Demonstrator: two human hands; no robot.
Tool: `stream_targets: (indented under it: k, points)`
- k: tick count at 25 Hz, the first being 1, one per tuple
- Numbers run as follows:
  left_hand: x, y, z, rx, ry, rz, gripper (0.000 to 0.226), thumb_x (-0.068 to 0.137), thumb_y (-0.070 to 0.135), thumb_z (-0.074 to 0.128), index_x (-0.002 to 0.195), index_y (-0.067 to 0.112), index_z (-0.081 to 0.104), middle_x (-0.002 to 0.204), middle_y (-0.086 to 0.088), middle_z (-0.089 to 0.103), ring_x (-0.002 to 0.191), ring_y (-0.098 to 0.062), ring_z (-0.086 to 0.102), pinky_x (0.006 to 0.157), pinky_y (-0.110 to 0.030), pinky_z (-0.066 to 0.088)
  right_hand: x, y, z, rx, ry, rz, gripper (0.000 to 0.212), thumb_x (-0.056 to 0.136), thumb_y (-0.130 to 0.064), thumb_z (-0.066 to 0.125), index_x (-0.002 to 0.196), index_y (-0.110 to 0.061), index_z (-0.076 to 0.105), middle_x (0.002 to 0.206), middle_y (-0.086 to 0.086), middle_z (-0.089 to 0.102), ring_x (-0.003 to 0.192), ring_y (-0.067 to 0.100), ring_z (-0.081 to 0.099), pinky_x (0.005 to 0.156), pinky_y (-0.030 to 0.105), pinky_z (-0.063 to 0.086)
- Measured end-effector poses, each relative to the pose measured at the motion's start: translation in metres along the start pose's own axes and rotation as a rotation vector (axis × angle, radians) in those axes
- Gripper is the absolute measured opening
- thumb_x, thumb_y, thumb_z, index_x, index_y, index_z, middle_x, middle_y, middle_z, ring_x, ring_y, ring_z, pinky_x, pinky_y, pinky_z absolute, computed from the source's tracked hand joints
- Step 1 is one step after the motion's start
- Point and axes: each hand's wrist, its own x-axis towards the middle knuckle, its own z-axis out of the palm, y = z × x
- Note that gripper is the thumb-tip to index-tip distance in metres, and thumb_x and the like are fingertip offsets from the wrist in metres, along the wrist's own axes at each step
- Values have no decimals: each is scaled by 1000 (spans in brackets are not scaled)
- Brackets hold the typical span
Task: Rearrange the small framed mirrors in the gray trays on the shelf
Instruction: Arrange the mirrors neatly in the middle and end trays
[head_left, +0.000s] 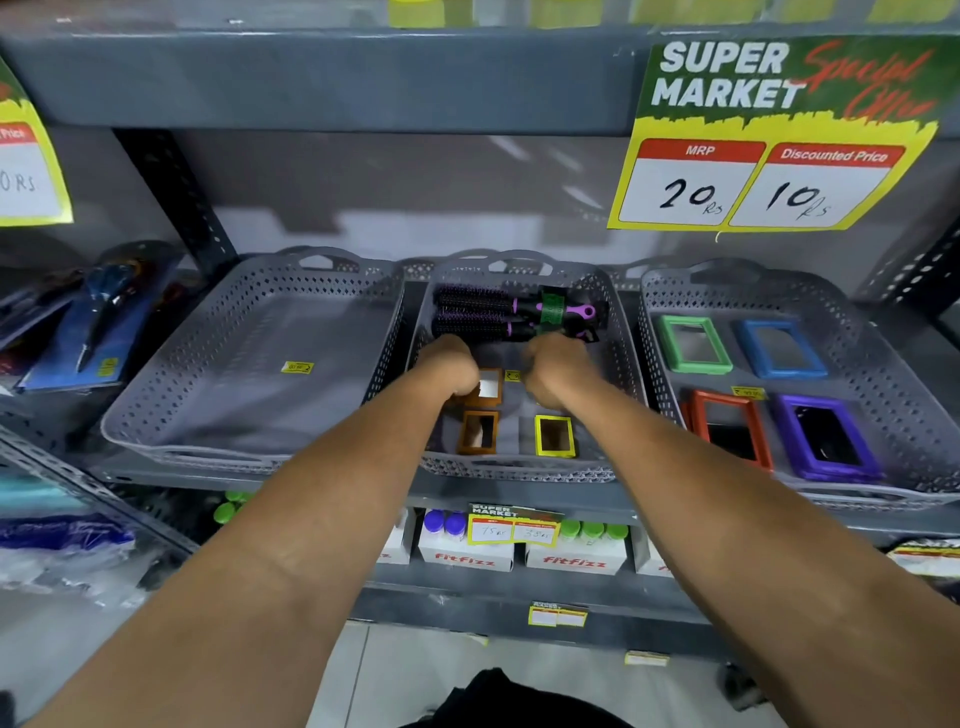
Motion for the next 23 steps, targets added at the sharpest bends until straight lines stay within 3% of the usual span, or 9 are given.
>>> stream_targets:
  k: [3, 5, 7, 10, 18, 23]
  points:
    - [1, -3, -3, -110, -13, -35, 11, 88, -1, 50, 80, -1, 57, 71, -13, 54, 62, -26, 55, 56, -32, 47, 1, -17, 6, -5, -117, -4, 29, 88, -3, 57, 115, -7, 67, 113, 11, 68, 95, 28, 66, 75, 29, 54]
    - [3, -6, -3, -252, -50, -60, 15, 87, -6, 47, 76, -1, 57, 77, -18, 58, 62, -29, 55, 52, -33, 50, 0, -22, 7, 63, -147, 27, 32, 86, 3, 56, 116, -2, 64, 116, 15, 66, 99, 29, 65, 76, 30, 55]
    - [3, -8, -4, -374, -76, -81, 17, 87, -8, 45, 84, -3, 60, 93, -24, 64, 72, -34, 60, 63, -38, 56, -1, -23, 8, 108, -147, 58, 43, 84, 7, 57, 127, -1, 56, 125, 18, 61, 105, 32, 63, 84, 33, 56]
    - [4, -9, -3, -467, -94, -95, 20, 89, -7, 42, 80, 0, 59, 103, -26, 66, 76, -35, 62, 73, -43, 57, -2, -24, 7, 130, -143, 68, 47, 85, 8, 58, 131, 1, 51, 128, 20, 58, 104, 32, 63, 86, 36, 56]
    - [2, -9, -2, -499, -107, -112, 24, 90, -7, 41, 100, -5, 63, 103, -26, 68, 75, -35, 64, 72, -43, 57, -11, -28, 2, 149, -155, 87, 49, 86, 11, 55, 134, 2, 46, 131, 20, 55, 104, 31, 61, 75, 29, 52]
    - [0, -9, -3, -480, -106, -107, 25, 90, -7, 41, 98, -5, 64, 98, -26, 68, 74, -34, 62, 73, -43, 56, -17, -29, -1, 193, -160, 96, 49, 85, 13, 53, 133, 4, 46, 129, 21, 56, 105, 32, 61, 74, 29, 51]
